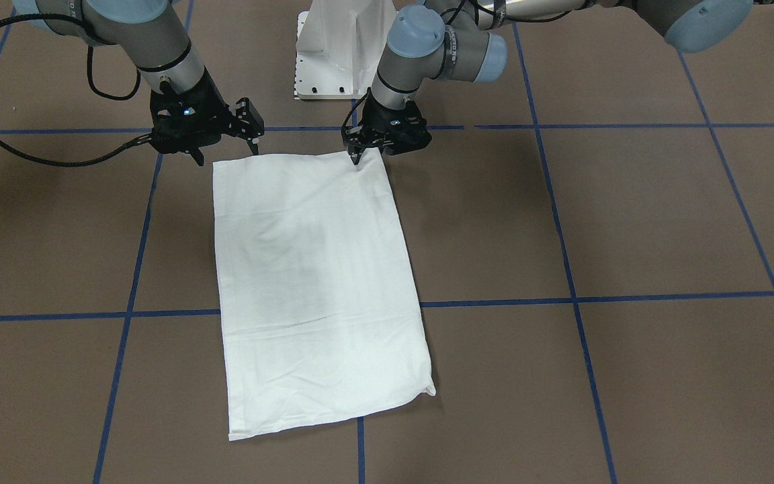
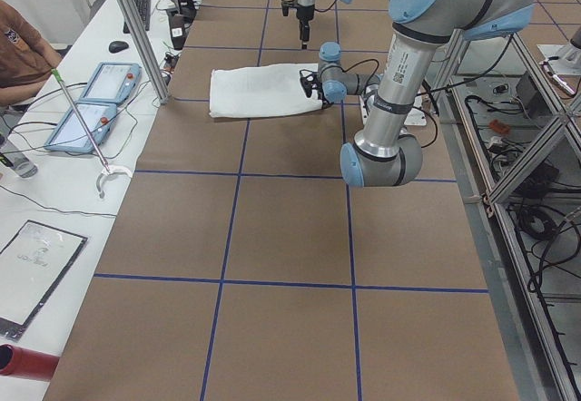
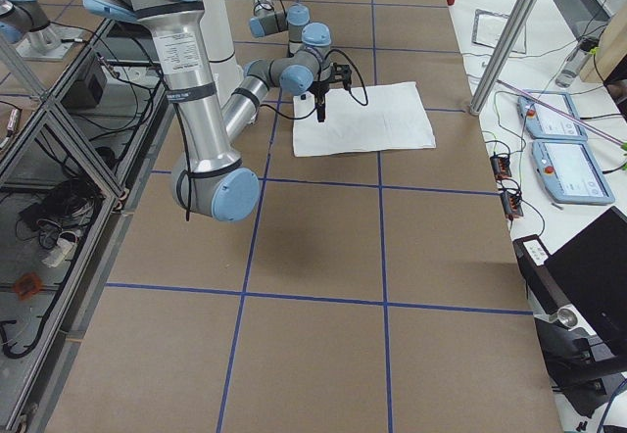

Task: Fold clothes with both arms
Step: 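Position both grippers at the shirt corners nearest the robot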

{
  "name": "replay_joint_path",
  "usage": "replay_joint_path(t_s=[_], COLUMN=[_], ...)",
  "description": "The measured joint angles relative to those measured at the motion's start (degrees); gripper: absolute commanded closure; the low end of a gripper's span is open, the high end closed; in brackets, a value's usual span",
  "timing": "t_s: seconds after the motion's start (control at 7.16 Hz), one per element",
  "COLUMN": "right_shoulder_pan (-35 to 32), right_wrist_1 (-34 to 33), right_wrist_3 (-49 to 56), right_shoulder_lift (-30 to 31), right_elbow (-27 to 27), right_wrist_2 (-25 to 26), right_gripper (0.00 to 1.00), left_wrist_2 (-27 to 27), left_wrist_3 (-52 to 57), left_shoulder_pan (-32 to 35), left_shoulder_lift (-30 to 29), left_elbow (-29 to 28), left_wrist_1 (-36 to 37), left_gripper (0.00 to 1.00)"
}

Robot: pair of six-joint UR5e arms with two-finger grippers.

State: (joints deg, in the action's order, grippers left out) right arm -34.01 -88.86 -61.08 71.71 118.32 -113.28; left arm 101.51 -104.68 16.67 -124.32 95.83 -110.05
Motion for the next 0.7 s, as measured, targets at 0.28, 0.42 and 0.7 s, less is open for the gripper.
replay_joint_path(t_s=[0.28,0.42,0.7], right_shoulder_pan=[-0.1,-0.1,-0.2], right_wrist_1=[0.0,0.0,0.0], right_wrist_3=[0.0,0.0,0.0], right_shoulder_lift=[0.2,0.2,0.2], right_elbow=[0.0,0.0,0.1], right_wrist_2=[0.0,0.0,0.0], right_gripper=[0.0,0.0,0.0], left_wrist_2=[0.0,0.0,0.1], left_wrist_3=[0.0,0.0,0.0], left_shoulder_pan=[0.0,0.0,0.0], left_shoulder_lift=[0.1,0.1,0.1], left_elbow=[0.6,1.4,2.4], left_wrist_1=[0.4,1.2,2.3], left_gripper=[0.55,0.63,1.0])
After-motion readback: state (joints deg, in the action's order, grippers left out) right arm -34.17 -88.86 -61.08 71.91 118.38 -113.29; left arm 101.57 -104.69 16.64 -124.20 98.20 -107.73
